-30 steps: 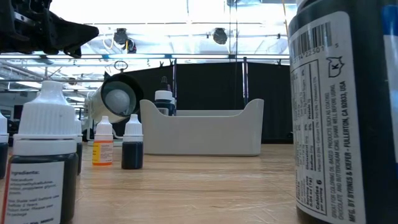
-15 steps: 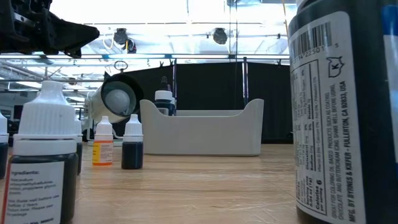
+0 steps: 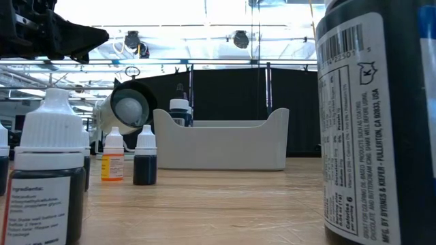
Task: Pick & Place food coloring
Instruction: Put the big green food coloring bottle into the gray bin
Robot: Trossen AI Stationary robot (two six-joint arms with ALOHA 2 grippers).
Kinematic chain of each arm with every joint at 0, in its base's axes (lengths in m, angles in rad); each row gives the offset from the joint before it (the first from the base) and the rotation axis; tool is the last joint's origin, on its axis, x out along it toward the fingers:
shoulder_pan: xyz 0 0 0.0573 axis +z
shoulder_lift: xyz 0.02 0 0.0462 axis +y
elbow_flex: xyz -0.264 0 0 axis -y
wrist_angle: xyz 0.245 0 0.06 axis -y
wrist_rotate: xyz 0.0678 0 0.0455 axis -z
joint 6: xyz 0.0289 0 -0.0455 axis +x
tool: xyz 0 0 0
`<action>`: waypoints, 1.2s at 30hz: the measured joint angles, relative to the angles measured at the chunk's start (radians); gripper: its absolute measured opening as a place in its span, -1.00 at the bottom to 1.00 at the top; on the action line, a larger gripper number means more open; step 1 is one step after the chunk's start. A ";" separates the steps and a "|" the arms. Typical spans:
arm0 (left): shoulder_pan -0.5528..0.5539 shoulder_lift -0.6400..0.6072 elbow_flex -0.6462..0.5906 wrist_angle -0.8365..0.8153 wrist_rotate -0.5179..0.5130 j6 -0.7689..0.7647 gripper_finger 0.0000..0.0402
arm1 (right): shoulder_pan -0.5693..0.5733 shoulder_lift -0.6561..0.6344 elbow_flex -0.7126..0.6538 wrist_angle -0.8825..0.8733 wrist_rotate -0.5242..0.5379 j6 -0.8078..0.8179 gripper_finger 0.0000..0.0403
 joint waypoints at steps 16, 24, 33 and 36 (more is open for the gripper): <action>0.000 0.000 0.000 0.001 0.000 0.002 -0.82 | 0.000 0.000 0.000 0.002 0.000 -0.067 -0.46; 0.000 0.000 0.000 0.001 0.000 0.002 -0.81 | 0.000 -0.007 -0.002 0.029 -0.001 -0.105 -0.38; 0.000 0.000 0.000 0.001 0.000 0.002 -0.81 | 0.000 -0.048 -0.002 0.052 -0.001 -0.178 -0.46; 0.000 0.000 0.000 0.001 0.000 0.002 -0.81 | 0.000 -0.089 -0.002 0.049 -0.001 -0.195 -0.42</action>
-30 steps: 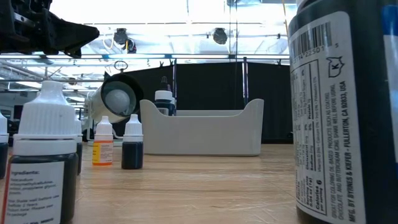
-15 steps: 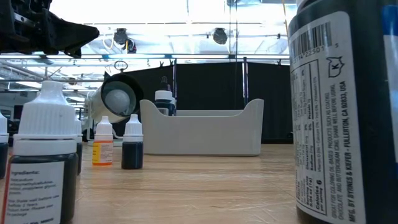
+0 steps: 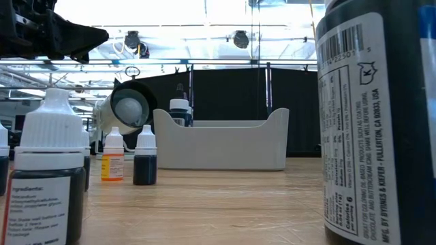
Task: Pick & Place food coloring
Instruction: Put the big green food coloring bottle into the gray bin
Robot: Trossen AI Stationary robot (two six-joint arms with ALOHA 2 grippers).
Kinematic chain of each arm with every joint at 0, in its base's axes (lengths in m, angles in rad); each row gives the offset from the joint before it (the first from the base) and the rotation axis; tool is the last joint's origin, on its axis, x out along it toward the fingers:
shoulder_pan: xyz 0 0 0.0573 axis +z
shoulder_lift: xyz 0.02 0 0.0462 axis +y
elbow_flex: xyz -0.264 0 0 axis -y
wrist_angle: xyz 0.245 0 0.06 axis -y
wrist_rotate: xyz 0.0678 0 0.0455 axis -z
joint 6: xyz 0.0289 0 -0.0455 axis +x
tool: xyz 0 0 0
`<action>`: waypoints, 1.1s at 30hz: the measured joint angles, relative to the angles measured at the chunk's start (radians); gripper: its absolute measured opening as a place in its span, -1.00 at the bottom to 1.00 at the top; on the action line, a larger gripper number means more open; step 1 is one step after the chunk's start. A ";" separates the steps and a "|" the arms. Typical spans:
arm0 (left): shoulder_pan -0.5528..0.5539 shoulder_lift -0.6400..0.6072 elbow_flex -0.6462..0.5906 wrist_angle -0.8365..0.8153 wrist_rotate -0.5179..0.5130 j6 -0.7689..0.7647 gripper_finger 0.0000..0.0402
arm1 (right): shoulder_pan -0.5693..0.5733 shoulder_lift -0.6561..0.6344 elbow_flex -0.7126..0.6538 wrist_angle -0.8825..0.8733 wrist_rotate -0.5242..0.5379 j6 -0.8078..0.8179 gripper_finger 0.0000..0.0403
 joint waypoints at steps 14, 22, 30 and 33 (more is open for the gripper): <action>0.000 0.000 0.000 0.000 0.000 0.000 -0.81 | -0.048 -0.226 0.000 0.038 0.009 -0.209 -0.40; 0.000 0.000 0.000 -0.004 0.000 -0.002 -0.81 | -0.099 -0.243 0.000 0.012 0.007 -0.224 -0.44; 0.000 0.000 0.000 -0.008 0.000 -0.014 -0.81 | -0.152 -0.243 0.000 0.027 0.003 -0.174 -0.42; 0.000 0.000 0.000 -0.008 0.000 -0.014 -0.81 | -0.158 -0.243 0.000 0.016 0.003 -0.171 -0.44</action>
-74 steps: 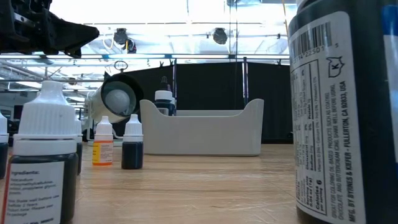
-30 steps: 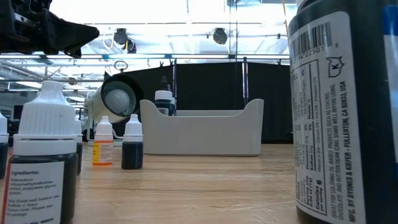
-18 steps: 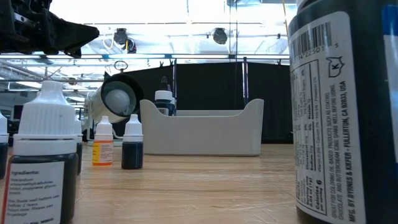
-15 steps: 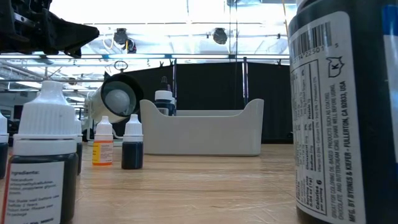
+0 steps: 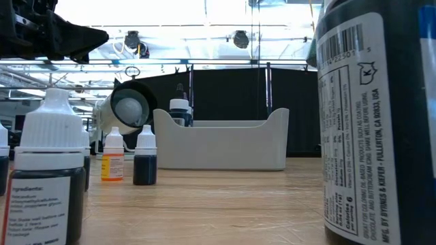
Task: Pick & Place food coloring
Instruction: Put the big green food coloring bottle into the gray bin
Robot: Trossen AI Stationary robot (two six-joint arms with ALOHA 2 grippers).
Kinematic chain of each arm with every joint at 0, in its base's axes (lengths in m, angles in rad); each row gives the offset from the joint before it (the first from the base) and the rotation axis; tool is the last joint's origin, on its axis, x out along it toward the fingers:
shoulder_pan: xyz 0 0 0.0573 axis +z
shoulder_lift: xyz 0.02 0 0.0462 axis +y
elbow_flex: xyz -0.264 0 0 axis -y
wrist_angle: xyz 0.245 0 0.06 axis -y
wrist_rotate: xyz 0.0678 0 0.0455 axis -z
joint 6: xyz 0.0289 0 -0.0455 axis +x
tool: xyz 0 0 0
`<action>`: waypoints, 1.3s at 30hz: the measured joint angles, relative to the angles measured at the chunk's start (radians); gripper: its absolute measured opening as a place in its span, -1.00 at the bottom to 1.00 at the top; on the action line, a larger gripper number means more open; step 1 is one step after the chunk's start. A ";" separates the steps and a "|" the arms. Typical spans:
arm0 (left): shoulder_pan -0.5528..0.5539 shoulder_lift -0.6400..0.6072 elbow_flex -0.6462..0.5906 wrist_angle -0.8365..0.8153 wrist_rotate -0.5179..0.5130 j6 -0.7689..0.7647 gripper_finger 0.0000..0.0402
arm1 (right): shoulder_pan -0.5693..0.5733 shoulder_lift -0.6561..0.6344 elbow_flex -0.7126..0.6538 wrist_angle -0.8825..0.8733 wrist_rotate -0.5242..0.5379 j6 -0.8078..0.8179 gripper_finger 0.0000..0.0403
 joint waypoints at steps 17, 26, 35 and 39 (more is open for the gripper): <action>0.000 0.000 0.000 0.000 0.000 0.001 -0.81 | -0.133 0.028 0.075 0.051 -0.140 -0.006 -0.43; 0.000 0.000 0.000 0.000 0.000 0.002 -0.81 | -0.274 0.131 0.249 -0.009 -0.183 -0.083 -0.43; 0.000 0.000 0.000 -0.001 0.000 0.007 -0.81 | -0.420 0.269 0.254 0.144 -0.286 0.007 -0.44; 0.000 0.000 0.000 -0.001 0.000 0.007 -0.81 | -0.457 0.328 0.292 0.088 -0.286 0.027 -0.43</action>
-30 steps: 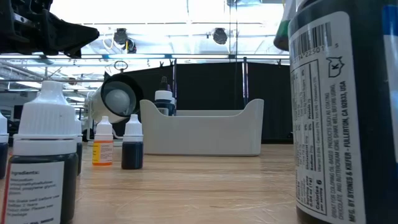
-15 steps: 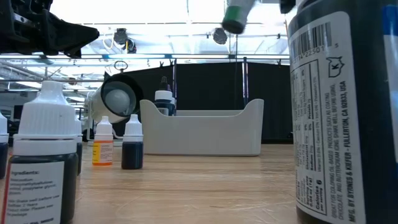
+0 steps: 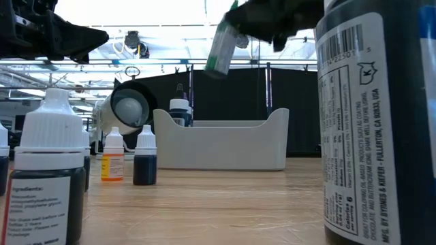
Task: Pick & Place food coloring
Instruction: Put the big green food coloring bottle into the gray bin
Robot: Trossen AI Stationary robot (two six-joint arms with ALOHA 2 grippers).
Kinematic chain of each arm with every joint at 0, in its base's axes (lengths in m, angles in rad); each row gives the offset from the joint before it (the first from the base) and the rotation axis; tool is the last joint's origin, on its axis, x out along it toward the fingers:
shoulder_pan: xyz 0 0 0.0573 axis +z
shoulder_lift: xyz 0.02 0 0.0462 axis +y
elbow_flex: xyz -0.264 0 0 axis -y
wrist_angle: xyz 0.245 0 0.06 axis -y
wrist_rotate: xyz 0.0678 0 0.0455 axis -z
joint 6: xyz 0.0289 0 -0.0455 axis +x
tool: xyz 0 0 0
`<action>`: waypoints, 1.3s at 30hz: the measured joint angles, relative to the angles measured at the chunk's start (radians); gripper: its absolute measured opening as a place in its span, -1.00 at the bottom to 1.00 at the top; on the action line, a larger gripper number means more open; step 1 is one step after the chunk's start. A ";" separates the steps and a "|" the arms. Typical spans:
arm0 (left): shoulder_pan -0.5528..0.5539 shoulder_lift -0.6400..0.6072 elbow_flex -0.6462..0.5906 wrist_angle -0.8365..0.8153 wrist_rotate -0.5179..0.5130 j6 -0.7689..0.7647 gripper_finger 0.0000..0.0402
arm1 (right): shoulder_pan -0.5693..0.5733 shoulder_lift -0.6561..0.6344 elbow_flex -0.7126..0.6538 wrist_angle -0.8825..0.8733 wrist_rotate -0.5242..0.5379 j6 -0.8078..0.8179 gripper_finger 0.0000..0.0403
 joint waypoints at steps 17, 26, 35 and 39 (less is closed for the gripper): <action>0.000 0.000 0.000 -0.006 0.000 -0.001 -0.81 | -0.041 0.184 0.089 -0.046 0.128 0.039 -0.44; 0.000 0.000 0.000 -0.006 0.000 0.003 -0.81 | -0.066 0.222 0.089 -0.044 0.123 0.057 -0.44; 0.000 0.000 0.000 -0.006 0.000 0.027 -0.81 | -0.082 0.224 0.089 -0.049 0.102 0.079 -0.43; 0.000 0.000 0.000 -0.006 0.000 0.027 -0.81 | -0.081 0.229 0.089 -0.056 0.102 0.079 -0.44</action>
